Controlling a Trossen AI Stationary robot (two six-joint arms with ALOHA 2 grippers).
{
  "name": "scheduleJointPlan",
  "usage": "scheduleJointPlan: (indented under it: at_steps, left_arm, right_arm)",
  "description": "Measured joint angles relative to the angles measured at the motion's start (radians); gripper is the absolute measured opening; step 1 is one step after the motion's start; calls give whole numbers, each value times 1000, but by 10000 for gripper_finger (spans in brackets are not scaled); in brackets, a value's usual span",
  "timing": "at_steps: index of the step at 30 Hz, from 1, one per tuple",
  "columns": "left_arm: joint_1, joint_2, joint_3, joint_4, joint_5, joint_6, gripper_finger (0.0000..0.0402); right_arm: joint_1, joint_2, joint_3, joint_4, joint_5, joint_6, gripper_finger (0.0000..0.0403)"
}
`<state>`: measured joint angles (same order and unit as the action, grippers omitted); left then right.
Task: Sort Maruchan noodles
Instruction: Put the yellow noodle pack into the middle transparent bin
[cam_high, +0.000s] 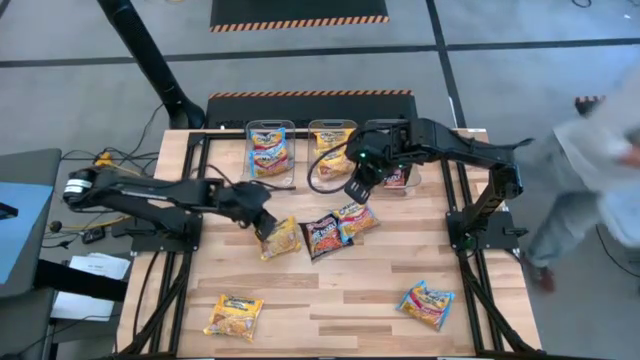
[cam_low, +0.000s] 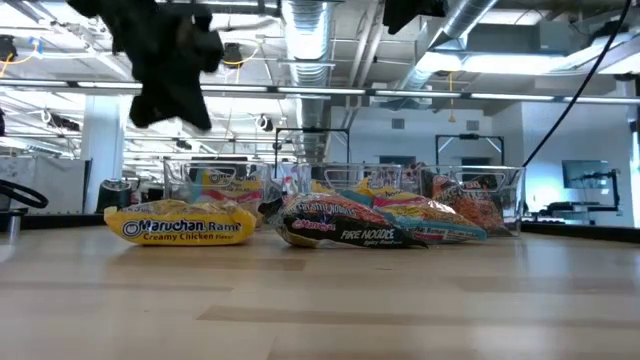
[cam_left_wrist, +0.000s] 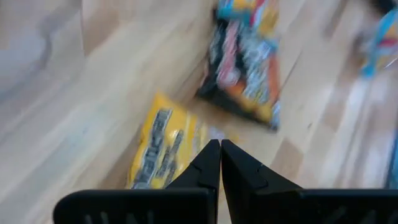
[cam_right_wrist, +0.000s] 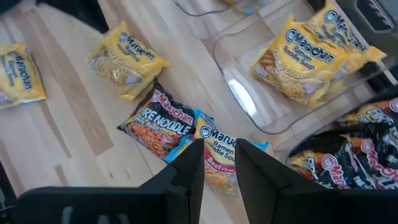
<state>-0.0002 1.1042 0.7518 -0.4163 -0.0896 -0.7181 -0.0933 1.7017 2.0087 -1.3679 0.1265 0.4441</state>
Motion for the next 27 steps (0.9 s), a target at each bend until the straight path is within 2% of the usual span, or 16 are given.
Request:
scheduleJointPlan:
  at_steps: [4, 10, 16, 27]
  left_arm:
    - [0, -113, 2, 8, -35, -7, 0]
    - [0, -255, 2, -2, -52, -9, 0]
    - [0, -346, 3, 24, -67, 0, 0]
    - [0, -436, 0, 44, -73, 0, 0]
  right_arm:
    - [20, 8, 0, 30, 0, -1, 135]
    - [61, 28, -3, 118, -1, -17, 186]
    - [98, 81, -1, 256, -1, -87, 233]
    - [111, 194, -1, 539, -27, -317, 244]
